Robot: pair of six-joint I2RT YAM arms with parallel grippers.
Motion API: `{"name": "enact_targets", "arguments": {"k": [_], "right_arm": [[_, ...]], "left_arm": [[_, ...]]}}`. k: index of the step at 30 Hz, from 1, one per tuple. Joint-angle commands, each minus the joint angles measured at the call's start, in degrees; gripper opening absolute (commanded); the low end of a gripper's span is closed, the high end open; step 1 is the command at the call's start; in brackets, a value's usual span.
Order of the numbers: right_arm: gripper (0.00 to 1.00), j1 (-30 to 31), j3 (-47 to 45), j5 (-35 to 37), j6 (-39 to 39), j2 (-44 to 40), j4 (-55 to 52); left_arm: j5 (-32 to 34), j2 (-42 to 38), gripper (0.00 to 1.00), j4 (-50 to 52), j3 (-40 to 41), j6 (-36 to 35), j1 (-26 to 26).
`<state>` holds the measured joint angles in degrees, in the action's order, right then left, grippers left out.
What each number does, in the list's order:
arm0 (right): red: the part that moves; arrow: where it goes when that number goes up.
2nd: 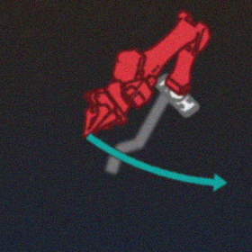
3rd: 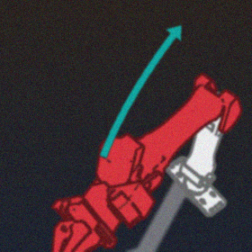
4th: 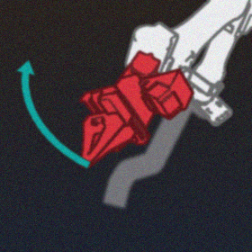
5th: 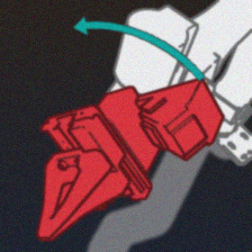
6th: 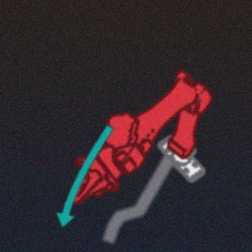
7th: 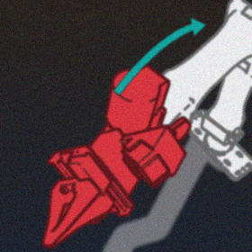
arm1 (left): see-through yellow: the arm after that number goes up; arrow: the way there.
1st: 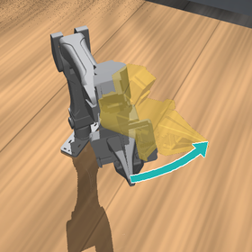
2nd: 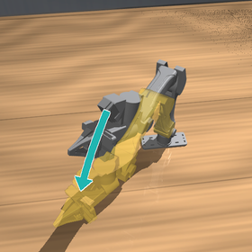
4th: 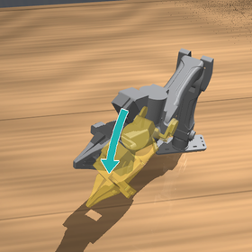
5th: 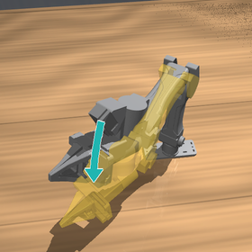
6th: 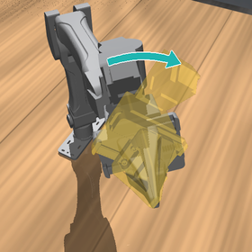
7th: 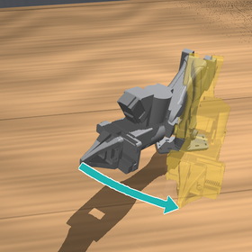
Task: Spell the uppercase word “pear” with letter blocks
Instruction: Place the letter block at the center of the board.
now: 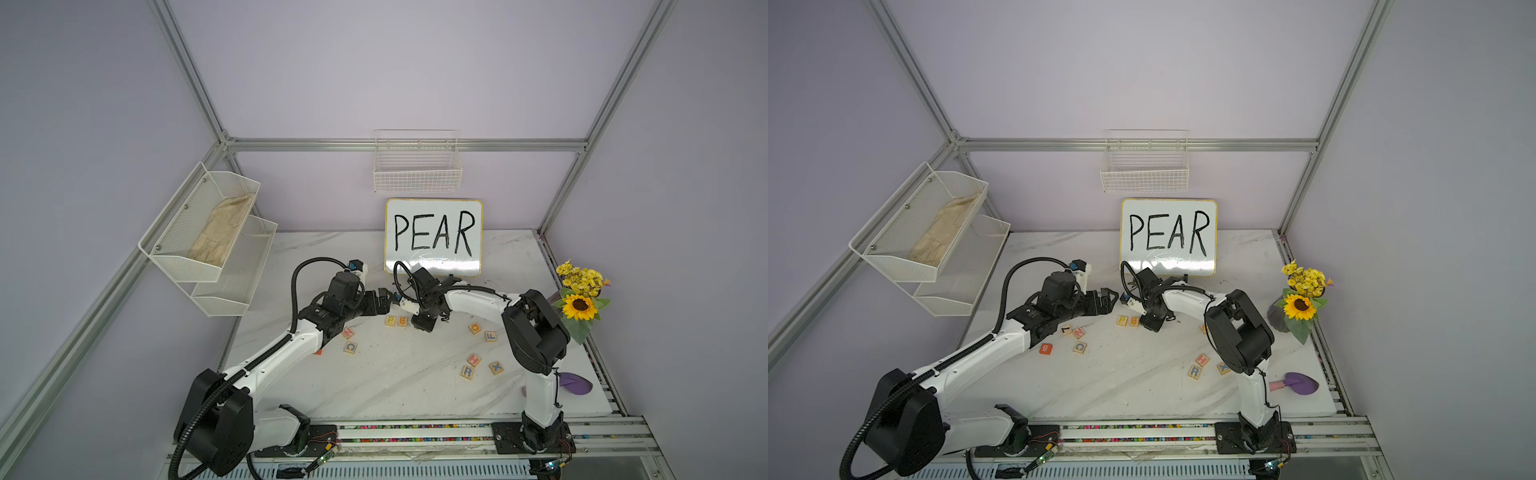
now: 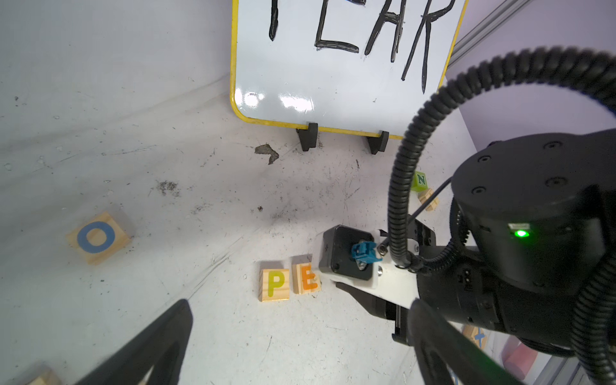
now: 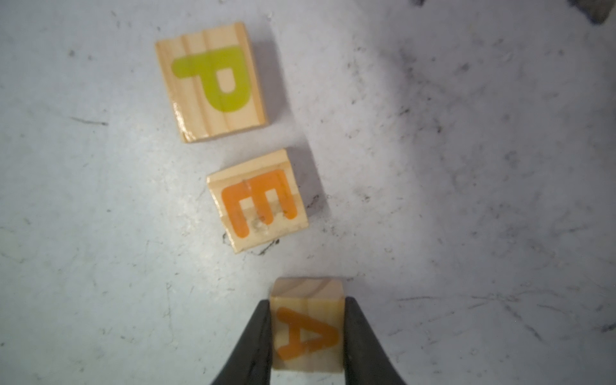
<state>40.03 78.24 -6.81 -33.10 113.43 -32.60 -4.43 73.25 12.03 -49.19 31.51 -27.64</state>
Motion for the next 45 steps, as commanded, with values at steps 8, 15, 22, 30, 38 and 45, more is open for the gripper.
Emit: {"name": "enact_targets", "arguments": {"k": [8, 15, 22, 30, 38, 45], "right_arm": [[0.24, 0.1, 1.4, -2.7, -10.1, 3.5, 1.0], [0.23, 0.1, 3.0, -2.6, -16.0, 5.1, -1.1], [0.23, -0.6, 2.8, -3.4, -18.8, 4.2, -3.9], [0.23, -0.5, 2.6, -3.3, -19.1, 2.5, -8.4], [0.24, -0.4, 1.8, -2.9, -20.4, 2.2, -8.4], [0.25, -0.5, 3.2, -3.9, -20.4, 3.9, -9.0]], "left_arm": [[3.4, -2.8, 1.00, 0.9, 2.5, 0.9, 0.7], [4.1, -3.2, 1.00, 1.4, 2.5, 0.9, 0.8], [4.3, -3.4, 1.00, 1.4, 2.7, 0.9, 0.8], [3.9, -2.9, 1.00, 0.6, 2.7, 0.9, 0.9], [2.8, -2.2, 1.00, 0.5, 2.5, 0.8, 1.1], [2.9, -2.5, 1.00, 0.4, 2.5, 0.4, 1.2]]}}
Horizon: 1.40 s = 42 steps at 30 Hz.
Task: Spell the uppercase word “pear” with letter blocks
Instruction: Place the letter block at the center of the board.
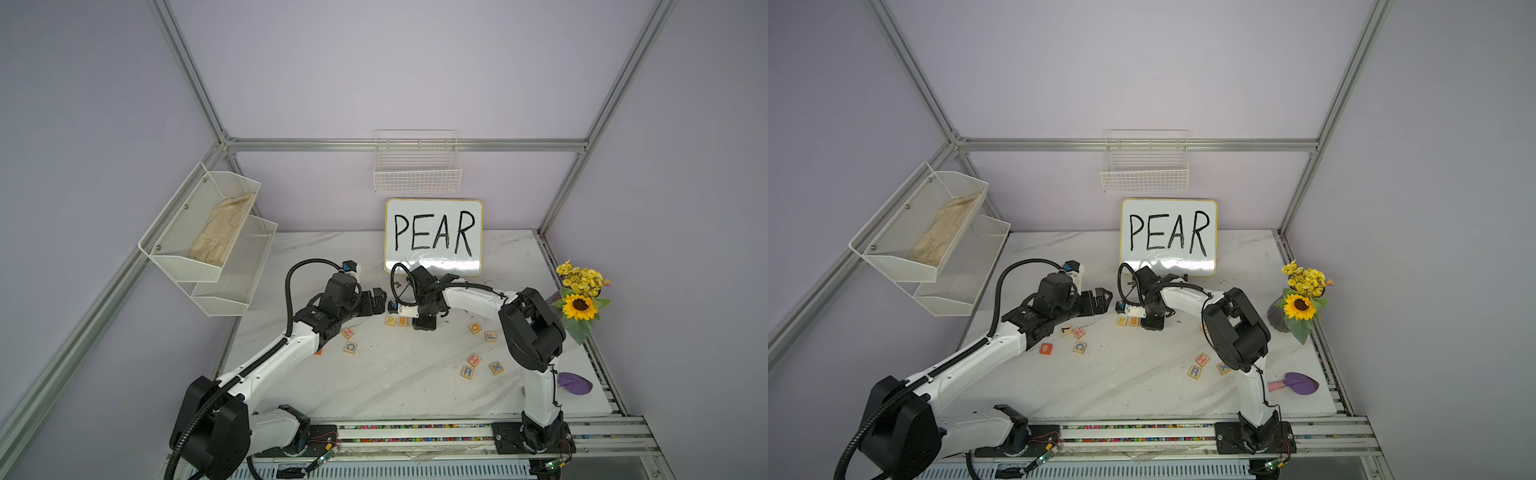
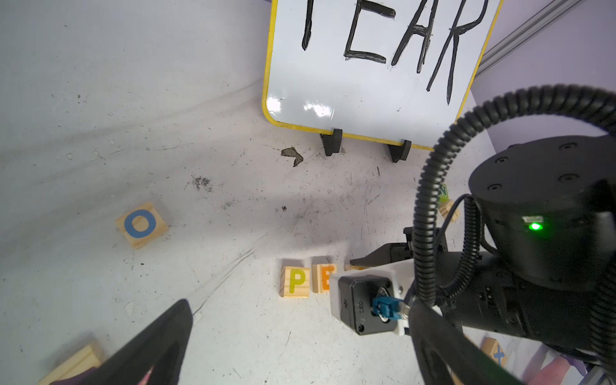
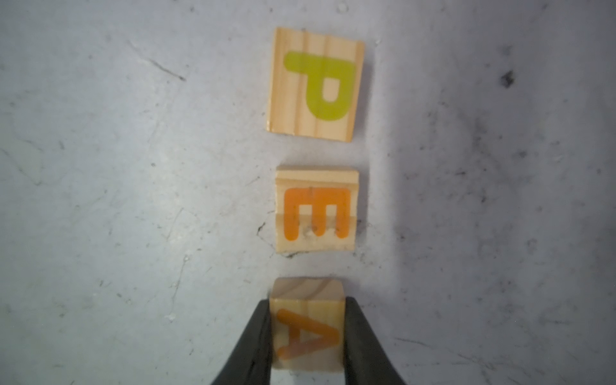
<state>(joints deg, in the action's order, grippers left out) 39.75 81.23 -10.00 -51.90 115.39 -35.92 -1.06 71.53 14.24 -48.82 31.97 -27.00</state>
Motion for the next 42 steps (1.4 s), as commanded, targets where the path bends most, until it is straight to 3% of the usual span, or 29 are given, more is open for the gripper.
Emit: {"name": "enact_targets", "arguments": {"k": [1, 42], "right_arm": [[0.25, -0.2, 0.6, -1.1, -1.6, 2.3, -6.1], [0.26, -0.3, 3.3, -0.5, -3.5, 5.9, -7.7]], "left_arm": [[-0.4, -0.8, 1.00, -1.8, 2.3, 0.0, 0.5], [-0.9, 0.2, 1.00, -2.1, 2.3, 0.1, 1.0]]}}
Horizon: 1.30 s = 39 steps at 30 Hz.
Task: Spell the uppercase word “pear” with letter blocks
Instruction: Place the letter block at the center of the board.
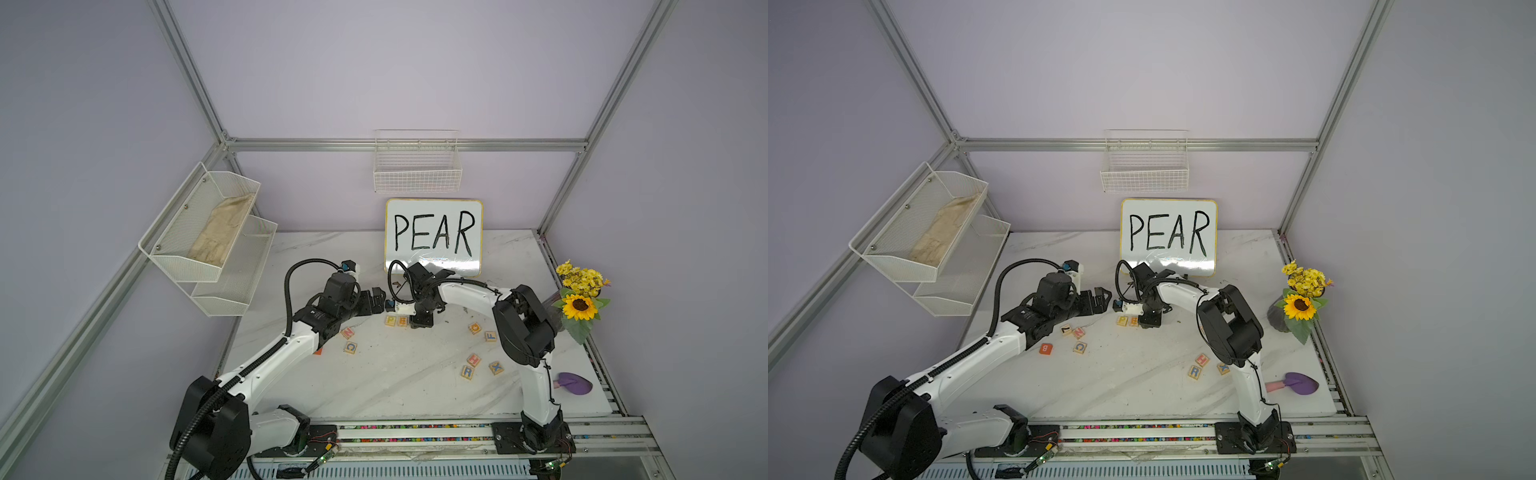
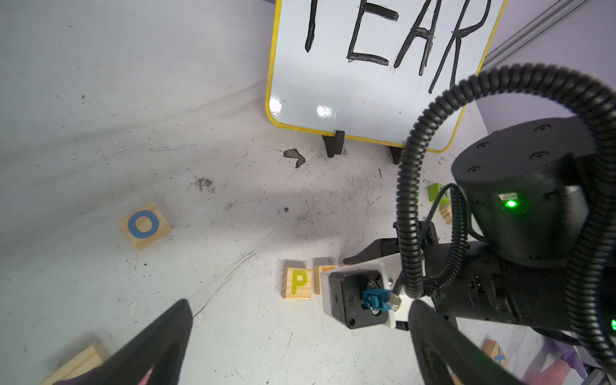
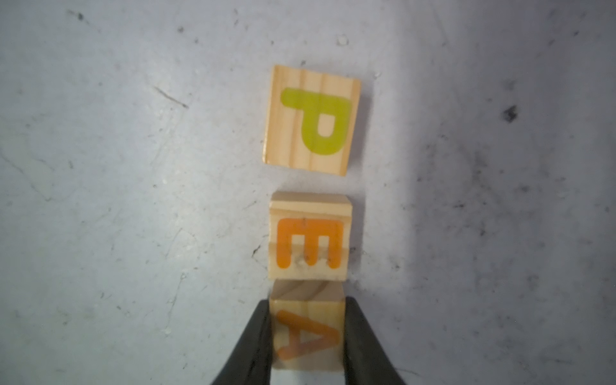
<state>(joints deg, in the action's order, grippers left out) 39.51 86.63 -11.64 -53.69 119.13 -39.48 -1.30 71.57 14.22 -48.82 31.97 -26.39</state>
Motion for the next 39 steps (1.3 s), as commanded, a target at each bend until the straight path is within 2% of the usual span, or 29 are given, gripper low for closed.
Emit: {"name": "enact_targets", "arguments": {"k": [1, 30, 33, 39], "right_arm": [[0.27, -0.1, -2.0, 1.1, -1.5, 2.2, -4.1], [0.35, -0.4, -1.8, 2.1, -1.6, 2.2, -4.2], [0.43, -0.6, -1.7, 1.8, -1.2, 2.3, -4.1], [0.44, -0.7, -1.6, 1.7, -0.9, 2.3, -4.2]], "left_arm": [[-0.6, 0.1, 1.00, -2.0, 2.3, 0.1, 0.4], [-0.6, 0.6, 1.00, -2.1, 2.4, 0.1, 0.5], [-0.6, 0.6, 1.00, -2.2, 2.3, 0.1, 0.6], [-0.4, 0.7, 1.00, -2.1, 2.4, 0.0, 0.6]]}}
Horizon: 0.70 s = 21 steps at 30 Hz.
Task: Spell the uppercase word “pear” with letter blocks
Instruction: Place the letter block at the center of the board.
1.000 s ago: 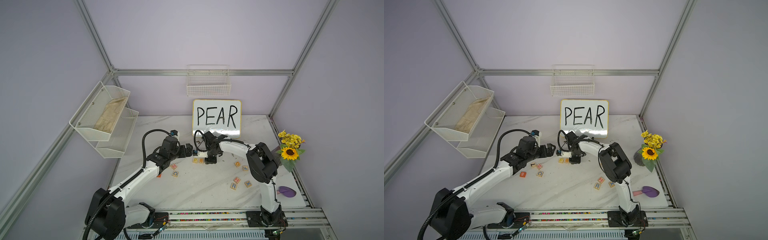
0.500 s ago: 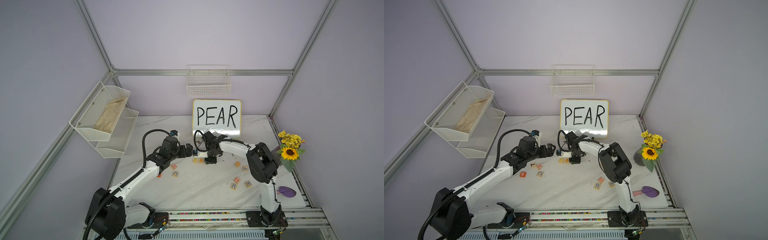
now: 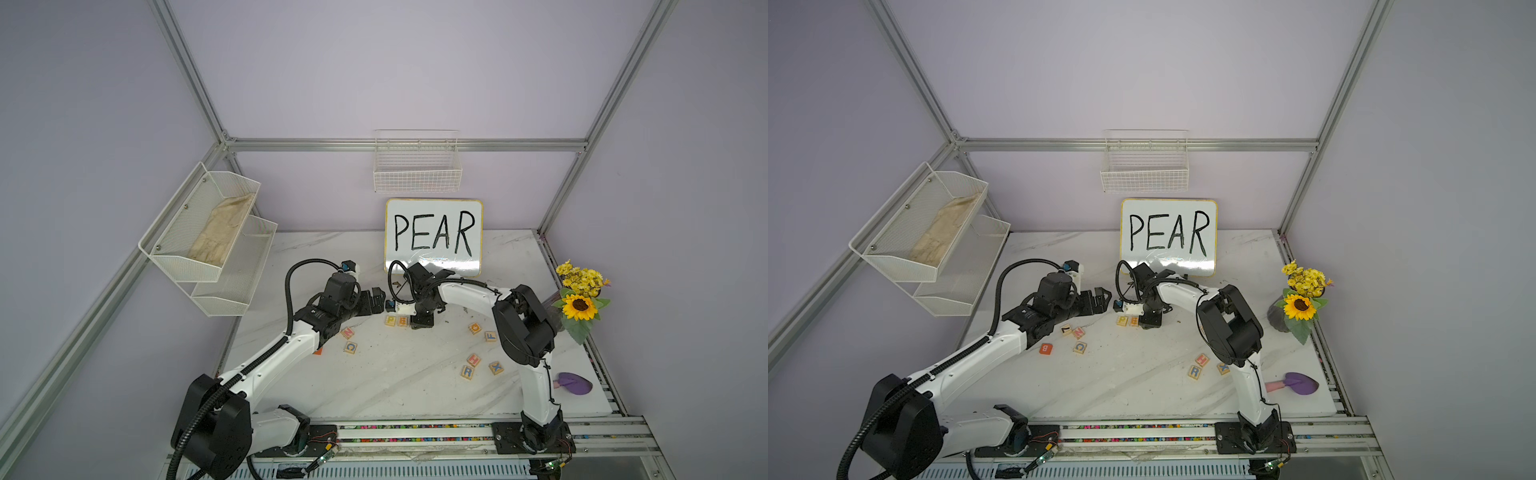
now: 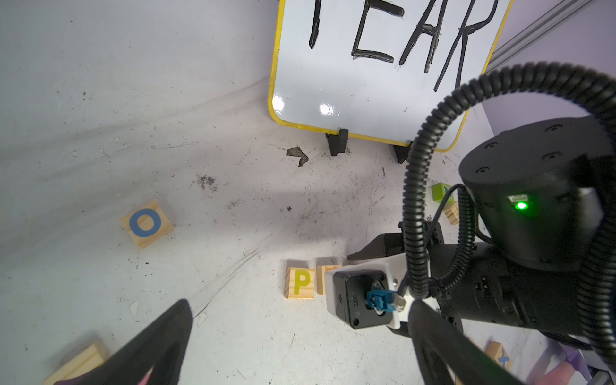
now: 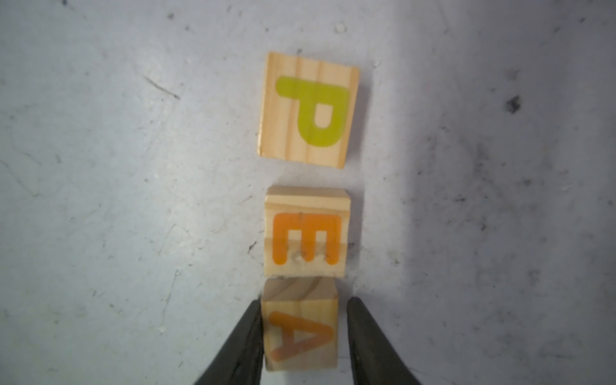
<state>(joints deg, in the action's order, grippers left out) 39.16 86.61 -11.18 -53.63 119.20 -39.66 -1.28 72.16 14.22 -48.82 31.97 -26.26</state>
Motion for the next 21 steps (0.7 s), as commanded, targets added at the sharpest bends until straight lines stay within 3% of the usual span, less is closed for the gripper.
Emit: {"name": "enact_targets", "arguments": {"k": [1, 16, 21], "right_arm": [[0.54, -0.3, -1.6, 1.2, -1.0, 2.3, -4.0], [0.54, -0.9, -0.8, 1.0, -0.4, 2.5, -2.5], [0.54, -2.0, 0.3, 1.8, 3.7, 0.9, 1.5]], "left_arm": [[-0.5, 0.1, 1.00, -2.1, 2.3, 0.0, 0.5], [-1.0, 1.0, 1.00, -2.4, 2.3, 0.0, 0.6], [-1.4, 1.2, 1.00, -2.6, 2.3, 0.2, 0.8]]}}
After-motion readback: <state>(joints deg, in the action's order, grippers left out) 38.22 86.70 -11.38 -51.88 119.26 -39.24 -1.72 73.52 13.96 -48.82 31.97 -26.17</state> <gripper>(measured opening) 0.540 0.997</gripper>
